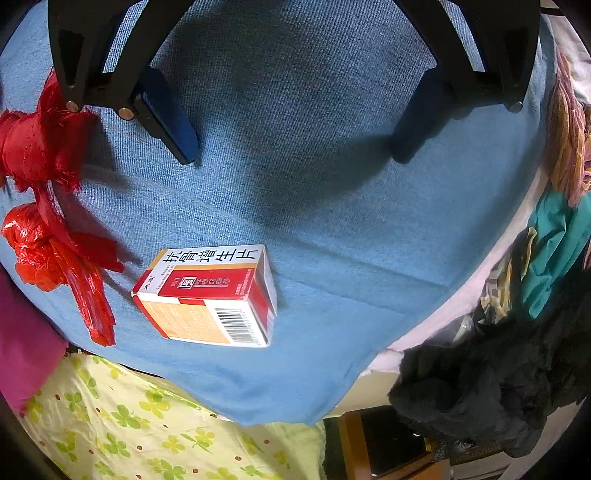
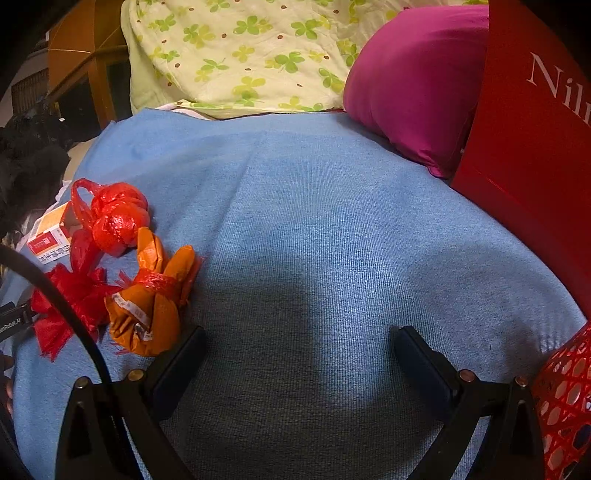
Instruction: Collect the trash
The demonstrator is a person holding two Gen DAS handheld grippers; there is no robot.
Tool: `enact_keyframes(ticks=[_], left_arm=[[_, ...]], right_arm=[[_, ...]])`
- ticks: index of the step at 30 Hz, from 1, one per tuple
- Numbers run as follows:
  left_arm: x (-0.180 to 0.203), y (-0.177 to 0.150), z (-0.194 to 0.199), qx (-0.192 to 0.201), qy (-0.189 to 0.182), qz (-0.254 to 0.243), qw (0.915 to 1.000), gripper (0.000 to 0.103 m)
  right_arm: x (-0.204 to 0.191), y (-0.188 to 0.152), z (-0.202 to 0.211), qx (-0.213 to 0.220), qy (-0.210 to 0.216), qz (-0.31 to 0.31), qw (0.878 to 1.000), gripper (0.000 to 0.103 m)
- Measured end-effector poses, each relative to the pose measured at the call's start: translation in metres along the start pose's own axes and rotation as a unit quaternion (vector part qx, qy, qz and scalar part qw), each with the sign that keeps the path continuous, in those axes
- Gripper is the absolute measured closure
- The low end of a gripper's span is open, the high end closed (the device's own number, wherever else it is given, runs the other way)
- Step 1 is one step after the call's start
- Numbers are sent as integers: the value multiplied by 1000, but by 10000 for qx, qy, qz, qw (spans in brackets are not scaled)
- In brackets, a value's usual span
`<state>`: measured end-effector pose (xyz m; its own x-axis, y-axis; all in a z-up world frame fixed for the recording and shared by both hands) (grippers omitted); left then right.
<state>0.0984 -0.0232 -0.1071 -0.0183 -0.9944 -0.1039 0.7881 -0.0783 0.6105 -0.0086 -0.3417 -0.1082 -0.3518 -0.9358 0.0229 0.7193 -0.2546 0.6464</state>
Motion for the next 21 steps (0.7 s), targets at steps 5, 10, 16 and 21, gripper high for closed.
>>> enact_keyframes(ticks=[5, 10, 16, 21], left_arm=[[-1, -1, 1, -42, 25, 85, 10000, 0], [-2, -2, 1, -80, 31, 139, 9999, 0], [-3, -3, 2, -76, 59, 181, 9998, 0], [-3, -3, 2, -64, 86, 172, 9998, 0]], right_arm=[[0, 0, 0, 2, 6, -6, 10000, 0], [0, 0, 0, 1, 4, -3, 10000, 0], [0, 0, 0, 1, 5, -4, 10000, 0], [0, 0, 0, 0, 5, -3, 10000, 0]])
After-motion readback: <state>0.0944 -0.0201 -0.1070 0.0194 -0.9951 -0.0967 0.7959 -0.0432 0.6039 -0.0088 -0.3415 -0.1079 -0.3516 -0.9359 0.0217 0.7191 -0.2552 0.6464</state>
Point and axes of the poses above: each gripper's, at about its wrist camera, not at the fingertips, and z roughly against the way its jaws point, x to its right, y to its top, the point moved 6 cm from there along -z, roughly the way its jaws point, and after that the axes turned 2 degrees about x, right-handed, at the moved point
